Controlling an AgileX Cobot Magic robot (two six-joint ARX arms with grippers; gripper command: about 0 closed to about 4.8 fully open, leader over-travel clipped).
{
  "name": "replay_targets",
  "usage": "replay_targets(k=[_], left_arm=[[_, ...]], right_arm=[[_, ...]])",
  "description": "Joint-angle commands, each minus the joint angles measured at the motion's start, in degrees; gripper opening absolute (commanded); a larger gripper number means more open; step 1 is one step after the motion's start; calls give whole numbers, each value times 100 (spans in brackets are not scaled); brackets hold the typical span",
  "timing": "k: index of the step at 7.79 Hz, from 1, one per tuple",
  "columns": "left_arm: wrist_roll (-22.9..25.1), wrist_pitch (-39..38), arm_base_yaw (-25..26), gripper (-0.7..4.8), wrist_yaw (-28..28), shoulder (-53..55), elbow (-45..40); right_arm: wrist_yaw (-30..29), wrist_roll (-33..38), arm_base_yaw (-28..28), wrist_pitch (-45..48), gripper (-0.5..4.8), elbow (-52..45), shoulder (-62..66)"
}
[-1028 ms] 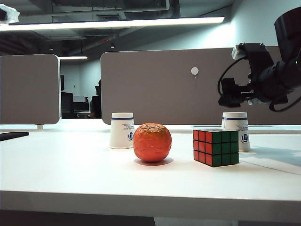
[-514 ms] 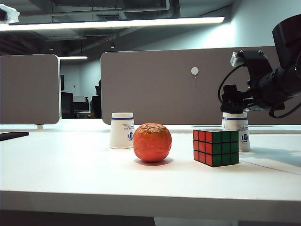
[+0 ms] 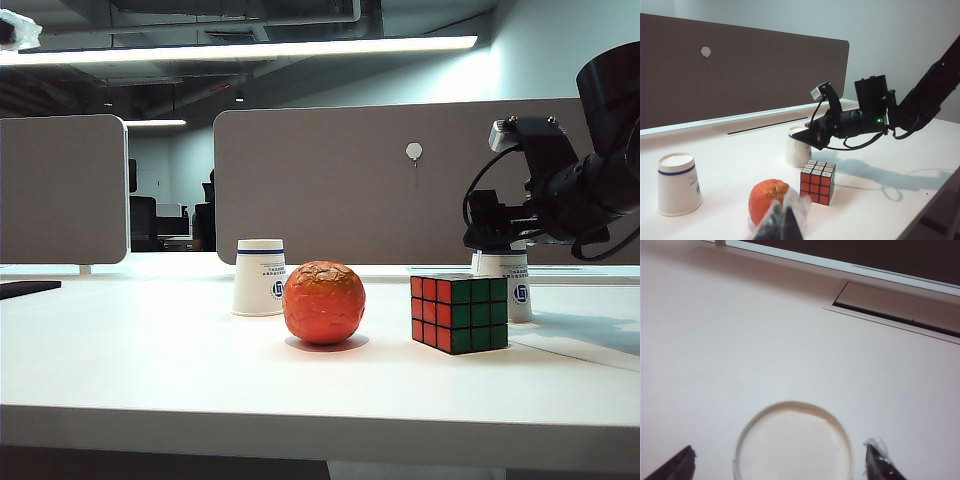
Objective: Carefully pick up the cup on the right and stack it on top of the cup on the left.
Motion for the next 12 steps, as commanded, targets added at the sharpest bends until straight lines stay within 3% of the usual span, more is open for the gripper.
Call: replay_targets(k=[1, 4, 7, 10, 12], left_arm=[[-15, 74, -4, -4, 22, 4, 15], [-15, 74, -4, -4, 24, 2, 15], [-15, 74, -2, -4, 24, 4, 15], [-13, 72, -2, -4, -26, 2, 15], [-13, 72, -2, -4, -37, 4, 15]], right_arm=[[4, 2, 0, 280, 419, 39, 203], [22, 2, 0, 407, 250, 44, 264], [-26, 114, 0, 1012, 251, 46, 260], [-809, 369, 105, 979, 251, 514, 258], [-920, 374, 243, 951, 251, 785, 258]])
